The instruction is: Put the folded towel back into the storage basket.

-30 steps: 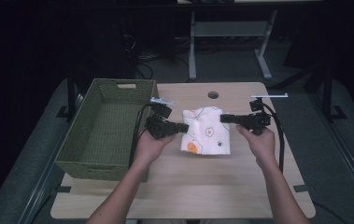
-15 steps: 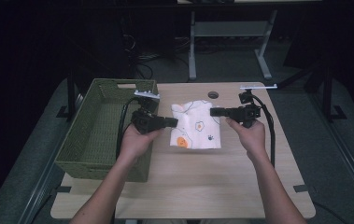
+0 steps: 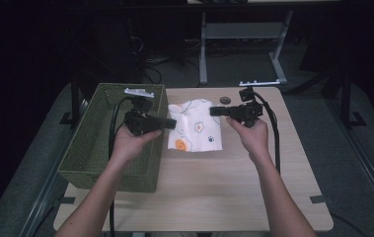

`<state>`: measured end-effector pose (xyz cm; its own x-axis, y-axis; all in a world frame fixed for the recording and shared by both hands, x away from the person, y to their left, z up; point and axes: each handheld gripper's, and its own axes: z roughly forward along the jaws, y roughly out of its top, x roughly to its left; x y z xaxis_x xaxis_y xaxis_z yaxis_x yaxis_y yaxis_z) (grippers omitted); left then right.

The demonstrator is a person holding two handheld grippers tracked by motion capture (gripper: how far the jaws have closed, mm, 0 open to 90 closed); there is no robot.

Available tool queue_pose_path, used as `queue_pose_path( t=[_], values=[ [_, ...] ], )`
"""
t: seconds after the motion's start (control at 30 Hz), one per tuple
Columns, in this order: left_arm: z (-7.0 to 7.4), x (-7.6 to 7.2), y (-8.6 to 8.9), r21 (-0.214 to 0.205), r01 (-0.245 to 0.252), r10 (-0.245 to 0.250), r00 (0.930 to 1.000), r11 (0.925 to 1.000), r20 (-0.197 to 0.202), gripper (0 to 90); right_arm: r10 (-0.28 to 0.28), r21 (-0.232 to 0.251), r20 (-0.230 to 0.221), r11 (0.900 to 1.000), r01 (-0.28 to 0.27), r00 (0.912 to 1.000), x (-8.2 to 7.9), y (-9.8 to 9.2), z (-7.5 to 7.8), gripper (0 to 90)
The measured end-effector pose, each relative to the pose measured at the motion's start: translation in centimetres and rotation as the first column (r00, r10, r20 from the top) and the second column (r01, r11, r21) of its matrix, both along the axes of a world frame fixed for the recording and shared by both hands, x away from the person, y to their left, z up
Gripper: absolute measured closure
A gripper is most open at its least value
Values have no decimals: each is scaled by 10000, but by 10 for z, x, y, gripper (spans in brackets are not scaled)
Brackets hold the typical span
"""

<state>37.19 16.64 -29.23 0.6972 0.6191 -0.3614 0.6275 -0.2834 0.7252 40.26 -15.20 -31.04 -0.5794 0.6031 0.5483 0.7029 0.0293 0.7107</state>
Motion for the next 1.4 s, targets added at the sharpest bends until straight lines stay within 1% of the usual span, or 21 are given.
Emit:
queue_pose_path(
  t=[0.13,0.3,0.37,0.4,0.5,0.6,0.73,0.83,1.03,1.23,1.4],
  values=[
    [3,1,6,1,-4,4,10000,10000,-6,872,4,9,7,10000,-4,10000,1,5,3,828],
    [10,2,15,3,6,-6,9999,10000,121,871,69,-55,110,10000,-69,9999,3,15,8,828],
    [11,2,17,30,40,-40,9999,10000,124,872,91,-115,87,9999,-90,9999,4,19,12,828],
    [12,2,20,-17,-2,2,9999,10000,135,872,107,-107,166,9999,-105,9998,5,21,13,828],
    [12,1,24,10,-9,9,9999,10000,117,871,187,-194,103,9996,-185,9998,6,27,16,827],
    [13,2,31,-34,-88,89,9999,10000,101,872,284,-252,153,9993,-280,9995,7,33,18,827],
    [14,3,38,-26,-173,173,9998,9998,109,871,369,-227,136,9991,-366,9992,9,42,19,827],
    [15,3,41,-16,-192,192,9997,9998,133,872,469,-287,217,9985,-462,9987,11,47,21,827],
    [21,3,52,63,-268,266,9995,9996,165,872,542,-329,274,9980,-533,9982,13,58,27,827],
    [23,4,61,63,-333,332,9993,9994,178,872,599,-392,269,9975,-588,9978,15,68,30,827],
    [24,4,73,57,-446,445,9989,9990,147,872,708,-445,273,9966,-696,9971,18,82,34,827]
  ],
)
